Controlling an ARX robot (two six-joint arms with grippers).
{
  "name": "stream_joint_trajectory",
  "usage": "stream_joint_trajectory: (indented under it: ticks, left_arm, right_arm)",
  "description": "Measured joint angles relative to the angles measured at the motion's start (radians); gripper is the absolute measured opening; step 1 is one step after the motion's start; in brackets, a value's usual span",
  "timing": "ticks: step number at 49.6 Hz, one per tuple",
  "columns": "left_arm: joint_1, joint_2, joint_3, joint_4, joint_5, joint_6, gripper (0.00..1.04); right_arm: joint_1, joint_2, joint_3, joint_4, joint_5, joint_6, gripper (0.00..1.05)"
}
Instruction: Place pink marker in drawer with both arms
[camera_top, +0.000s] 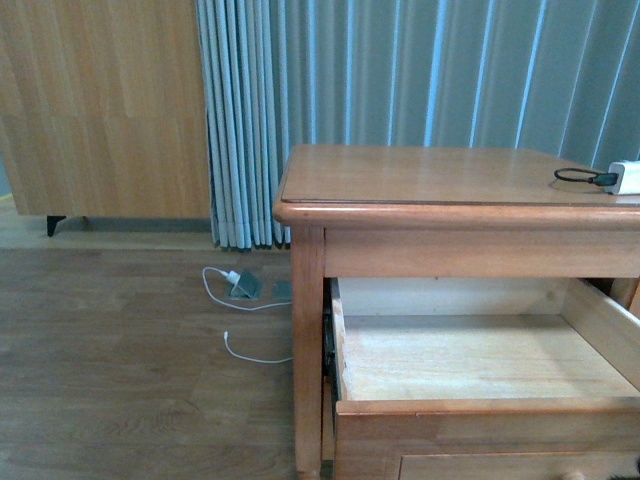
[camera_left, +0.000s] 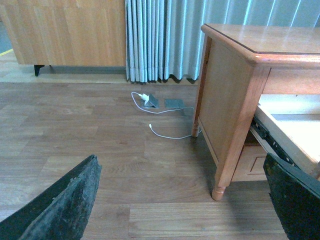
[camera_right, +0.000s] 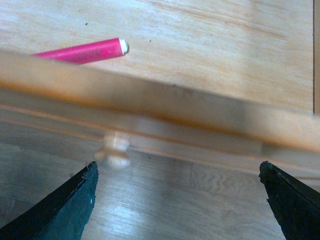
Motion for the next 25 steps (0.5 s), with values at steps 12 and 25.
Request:
stream_joint_trajectory:
  ticks: [12,25]
  left_arm:
    - [0.000,0.000,0.000,0.000,0.000,0.000,0.99]
    - [0.000,0.000,0.000,0.000,0.000,0.000,0.99]
  right_arm:
    - [0.053,0.158,0.075,0.172,0.092,0.037,0.96]
    - [0.065,0.312,0.217,0.291,0.154,0.103,0.96]
